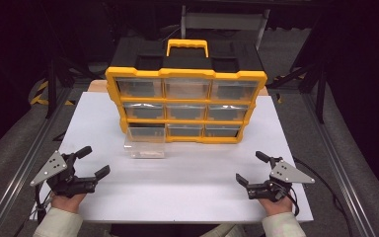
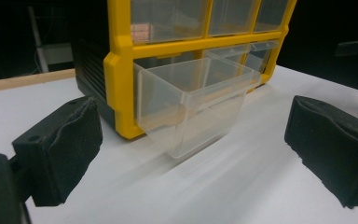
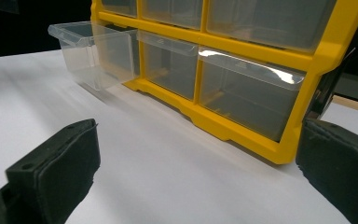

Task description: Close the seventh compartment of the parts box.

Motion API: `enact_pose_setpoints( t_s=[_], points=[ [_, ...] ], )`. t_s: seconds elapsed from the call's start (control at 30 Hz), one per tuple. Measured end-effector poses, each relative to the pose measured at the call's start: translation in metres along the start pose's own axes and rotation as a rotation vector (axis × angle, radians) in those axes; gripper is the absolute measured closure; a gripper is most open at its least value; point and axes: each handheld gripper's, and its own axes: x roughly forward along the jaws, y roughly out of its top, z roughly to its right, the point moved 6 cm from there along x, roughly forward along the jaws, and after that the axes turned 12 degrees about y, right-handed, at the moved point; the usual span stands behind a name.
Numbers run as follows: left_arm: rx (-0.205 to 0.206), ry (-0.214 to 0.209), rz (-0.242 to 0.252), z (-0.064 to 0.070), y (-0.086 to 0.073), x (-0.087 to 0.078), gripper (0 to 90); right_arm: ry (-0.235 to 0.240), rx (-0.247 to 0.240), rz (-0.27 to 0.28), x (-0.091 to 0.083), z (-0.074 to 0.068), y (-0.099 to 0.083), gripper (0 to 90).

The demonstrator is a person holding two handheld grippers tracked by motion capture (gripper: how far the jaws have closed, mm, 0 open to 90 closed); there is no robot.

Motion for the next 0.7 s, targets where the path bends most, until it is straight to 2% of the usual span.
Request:
enact_pose_setpoints(
  t_s=[0.2,0.3,0.33,0.4,0.43,0.47,0.5,0.6,0.63,0.7],
  points=[
    [0.006,-0.026,0.007,0.008,0.008,0.01,5.5,0.002,0.001,-0.004,0.001,0.0,0.0,0.3],
    [0.02,-0.033,0.009,0.011,0.012,0.013,8.4,0.001,0.001,-0.004,0.0,0.0,0.0,0.3],
    [0.025,-0.052,0.005,0.014,0.013,0.014,11.4,0.001,0.0,-0.002,0.001,0.0,0.0,0.3],
    [0.036,-0.075,0.006,0.017,0.015,0.015,23.2,0.0,-0.001,-0.002,0.0,0.0,0.0,0.3],
    [0.054,-0.105,-0.004,0.02,0.016,0.016,35.4,-0.002,-0.001,-0.002,0.0,0.0,0.0,0.3],
    [0.074,-0.108,-0.011,0.022,0.016,0.016,50.1,-0.001,-0.001,-0.002,0.0,0.0,0.0,0.3],
    [0.093,-0.108,-0.021,0.023,0.016,0.017,58.6,-0.001,-0.001,-0.002,0.0,0.0,0.0,0.3],
    [0.107,-0.146,-0.027,0.028,0.018,0.019,83.5,-0.002,0.001,0.001,0.0,0.0,0.0,0.3],
    [0.107,-0.146,-0.027,0.028,0.018,0.019,88.4,-0.002,0.001,0.001,0.0,0.0,0.0,0.3],
    [0.102,-0.166,-0.032,0.03,0.021,0.02,89.3,-0.004,-0.005,-0.002,0.0,0.0,0.0,0.3]
  ],
)
